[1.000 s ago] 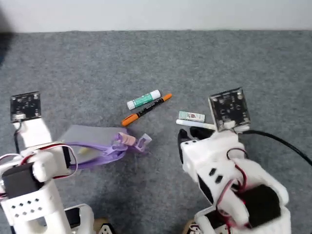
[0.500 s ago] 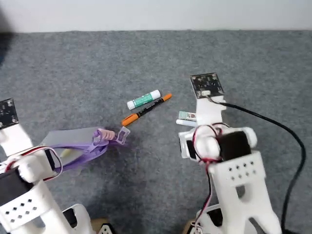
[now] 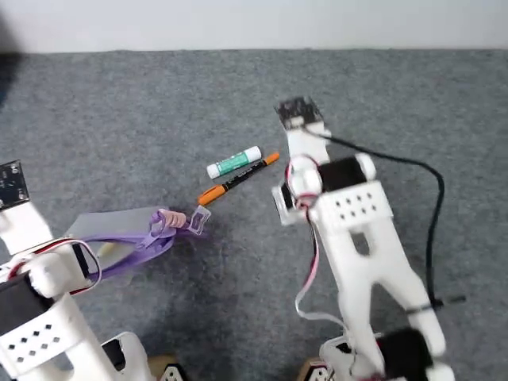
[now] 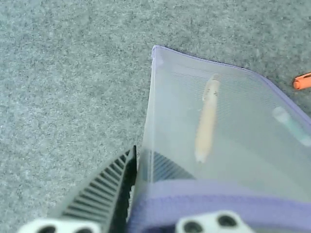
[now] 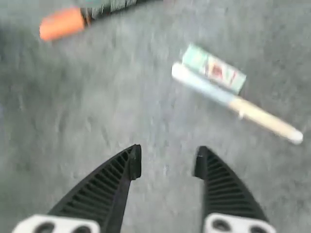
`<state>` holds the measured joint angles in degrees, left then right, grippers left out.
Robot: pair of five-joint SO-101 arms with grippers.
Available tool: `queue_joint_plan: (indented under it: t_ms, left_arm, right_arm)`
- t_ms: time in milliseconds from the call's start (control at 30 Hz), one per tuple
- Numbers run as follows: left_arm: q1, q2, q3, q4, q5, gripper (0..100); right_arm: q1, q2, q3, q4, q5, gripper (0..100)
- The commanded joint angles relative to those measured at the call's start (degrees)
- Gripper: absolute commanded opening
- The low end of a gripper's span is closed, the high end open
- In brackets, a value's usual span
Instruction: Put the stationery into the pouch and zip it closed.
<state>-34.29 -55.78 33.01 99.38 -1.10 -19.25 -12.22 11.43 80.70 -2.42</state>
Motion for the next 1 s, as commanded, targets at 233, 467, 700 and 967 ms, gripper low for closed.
queue_joint_plan:
  t_ms: [233, 467, 700, 967]
  left_arm:
    - [-0.53, -0.62, -2.59, 1.14, -0.18, 1]
    - [-0.53, -0.62, -2.59, 1.14, -0.18, 1]
    - [-0.53, -0.62, -2.59, 1.14, -0.18, 1]
    - [-0.53, -0.62, -2.59, 1.14, -0.18, 1]
  right_arm:
    - [-4.09, 30.55, -32.7, -2.15, -26.81, 23.6]
    - [-8.04, 46.99, -50.9, -2.42, -33.05, 23.6]
    - [-8.31, 60.62, -64.44, -1.98, -32.79, 20.0]
    - [-8.04, 69.23, -70.15, -1.8, -32.7, 15.5]
